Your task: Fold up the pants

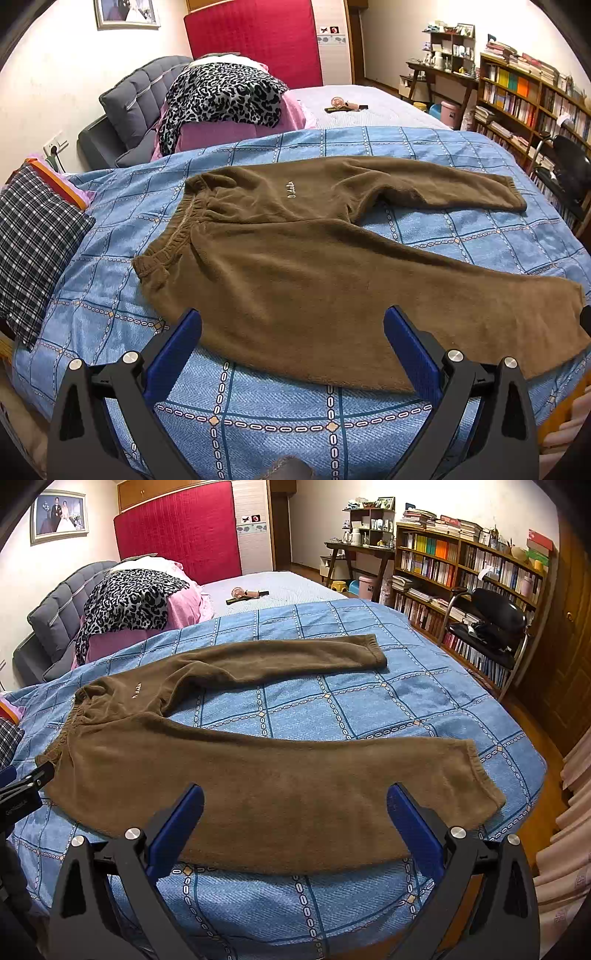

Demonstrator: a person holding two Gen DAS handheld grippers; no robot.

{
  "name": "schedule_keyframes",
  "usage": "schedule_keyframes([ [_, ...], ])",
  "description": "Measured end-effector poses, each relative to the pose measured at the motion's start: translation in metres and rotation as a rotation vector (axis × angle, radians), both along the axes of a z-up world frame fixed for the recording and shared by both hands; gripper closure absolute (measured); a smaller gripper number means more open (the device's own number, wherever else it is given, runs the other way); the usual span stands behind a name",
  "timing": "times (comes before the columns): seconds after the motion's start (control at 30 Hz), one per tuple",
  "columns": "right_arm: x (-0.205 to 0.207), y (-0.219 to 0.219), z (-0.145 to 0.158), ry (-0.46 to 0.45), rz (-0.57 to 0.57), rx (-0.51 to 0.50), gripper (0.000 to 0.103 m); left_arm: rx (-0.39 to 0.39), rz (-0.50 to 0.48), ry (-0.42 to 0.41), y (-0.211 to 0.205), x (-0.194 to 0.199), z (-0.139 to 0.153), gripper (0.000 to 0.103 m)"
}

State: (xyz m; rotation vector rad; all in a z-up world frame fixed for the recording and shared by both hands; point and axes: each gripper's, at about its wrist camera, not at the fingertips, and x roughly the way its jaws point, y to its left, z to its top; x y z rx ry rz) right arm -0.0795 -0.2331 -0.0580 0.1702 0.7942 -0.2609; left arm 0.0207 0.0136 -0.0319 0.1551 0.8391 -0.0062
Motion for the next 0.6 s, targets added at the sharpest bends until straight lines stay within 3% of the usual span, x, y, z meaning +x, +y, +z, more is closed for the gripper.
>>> schedule_keyframes([
  [0.6, 0.0051, 0.0032, -0.0098, 0.017, 0.008, 0.013, 0.002, 0.002, 0.007, 0.009, 0.0021, 0.0017, -0.0037, 0.005],
])
